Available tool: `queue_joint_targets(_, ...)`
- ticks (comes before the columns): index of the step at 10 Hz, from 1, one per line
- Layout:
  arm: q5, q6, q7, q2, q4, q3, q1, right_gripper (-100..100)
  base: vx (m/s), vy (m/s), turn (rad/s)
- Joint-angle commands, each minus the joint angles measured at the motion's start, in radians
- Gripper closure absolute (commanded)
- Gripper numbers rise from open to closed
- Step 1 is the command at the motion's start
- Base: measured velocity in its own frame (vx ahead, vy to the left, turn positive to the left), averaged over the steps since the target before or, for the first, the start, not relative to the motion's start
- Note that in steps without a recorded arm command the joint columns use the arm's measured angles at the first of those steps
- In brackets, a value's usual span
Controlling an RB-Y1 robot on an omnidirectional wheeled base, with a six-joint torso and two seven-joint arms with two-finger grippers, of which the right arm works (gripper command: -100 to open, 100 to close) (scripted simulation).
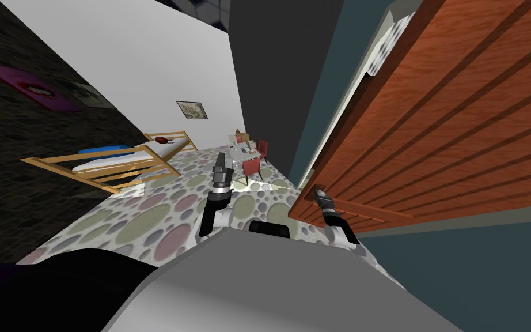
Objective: Pull the door open
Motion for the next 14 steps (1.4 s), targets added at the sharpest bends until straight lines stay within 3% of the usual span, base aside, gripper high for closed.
queue_joint_targets(1,0.003,-0.012,-0.017,-0.017,-0.01,0.015,0.012,100,-0.234,-0.048,0.106)
queue_joint_targets(2,0.002,-0.007,-0.01,-0.01,-0.005,0.008,0.005,100,-0.107,-0.02,0.03)
queue_joint_targets(10,0.022,-0.071,-0.093,-0.097,-0.027,0.075,0.053,100,-0.188,-0.062,0.118)
queue_joint_targets(12,0.026,-0.085,-0.11,-0.115,-0.033,0.088,0.063,100,-0.176,-0.067,0.097)
queue_joint_targets(13,0.025,-0.075,-0.102,-0.108,-0.03,0.085,0.06,100,-0.078,-0.021,0.028)
queue_joint_targets(14,0.029,-0.087,-0.116,-0.121,-0.029,0.097,0.065,100,-0.112,-0.024,0.126)
